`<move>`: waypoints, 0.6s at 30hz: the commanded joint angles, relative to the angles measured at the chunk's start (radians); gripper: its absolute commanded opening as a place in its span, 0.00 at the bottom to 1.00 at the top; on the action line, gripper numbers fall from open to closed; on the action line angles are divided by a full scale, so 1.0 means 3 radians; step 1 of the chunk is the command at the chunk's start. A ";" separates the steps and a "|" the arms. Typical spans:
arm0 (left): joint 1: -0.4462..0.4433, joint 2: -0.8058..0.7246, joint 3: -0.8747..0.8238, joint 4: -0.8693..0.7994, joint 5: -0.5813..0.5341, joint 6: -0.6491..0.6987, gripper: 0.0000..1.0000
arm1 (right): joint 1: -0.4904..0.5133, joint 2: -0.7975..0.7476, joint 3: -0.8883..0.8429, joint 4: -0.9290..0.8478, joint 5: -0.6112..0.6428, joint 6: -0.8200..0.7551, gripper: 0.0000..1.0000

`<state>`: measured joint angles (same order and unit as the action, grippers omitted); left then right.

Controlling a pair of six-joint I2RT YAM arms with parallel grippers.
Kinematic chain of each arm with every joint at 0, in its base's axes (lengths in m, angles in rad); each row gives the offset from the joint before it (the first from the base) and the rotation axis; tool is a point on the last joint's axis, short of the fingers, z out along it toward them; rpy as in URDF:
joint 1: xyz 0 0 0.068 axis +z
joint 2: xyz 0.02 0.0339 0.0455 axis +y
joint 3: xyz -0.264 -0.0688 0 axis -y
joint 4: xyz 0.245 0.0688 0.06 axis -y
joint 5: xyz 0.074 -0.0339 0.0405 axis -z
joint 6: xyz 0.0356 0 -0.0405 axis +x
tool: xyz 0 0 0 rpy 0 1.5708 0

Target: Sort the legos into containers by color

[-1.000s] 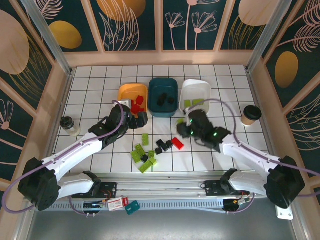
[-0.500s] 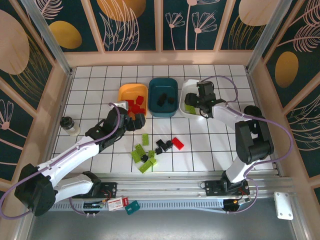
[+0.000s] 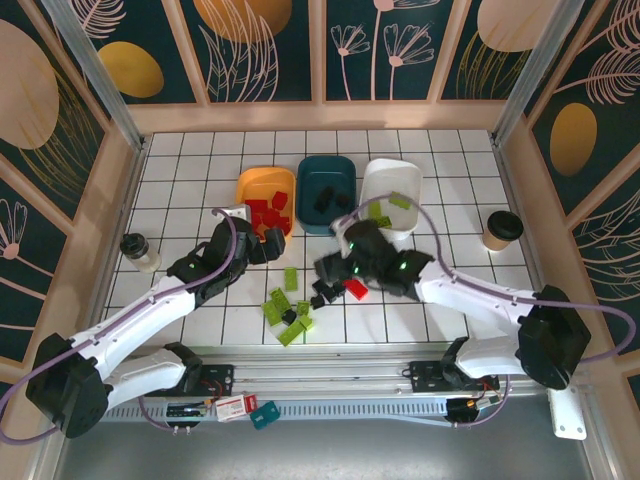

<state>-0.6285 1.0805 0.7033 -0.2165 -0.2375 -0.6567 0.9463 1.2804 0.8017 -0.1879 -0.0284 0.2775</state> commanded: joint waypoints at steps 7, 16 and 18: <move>-0.0003 -0.0186 -0.0080 -0.0122 -0.0195 -0.0019 0.99 | 0.0956 0.0633 -0.0009 -0.0381 -0.0132 0.0070 0.68; -0.0006 -0.0217 -0.0103 -0.0188 -0.0216 -0.0011 0.99 | 0.0947 0.1053 0.0103 -0.0052 -0.0176 -0.0074 0.61; -0.0003 -0.0217 -0.0099 -0.0199 -0.0221 -0.0011 0.99 | 0.0901 0.1089 0.0105 0.0042 -0.0231 -0.0084 0.59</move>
<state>-0.6285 1.0290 0.6861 -0.2512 -0.2794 -0.6567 1.2335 1.5913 0.8043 -0.2283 -0.0814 0.2687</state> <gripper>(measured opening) 0.988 0.593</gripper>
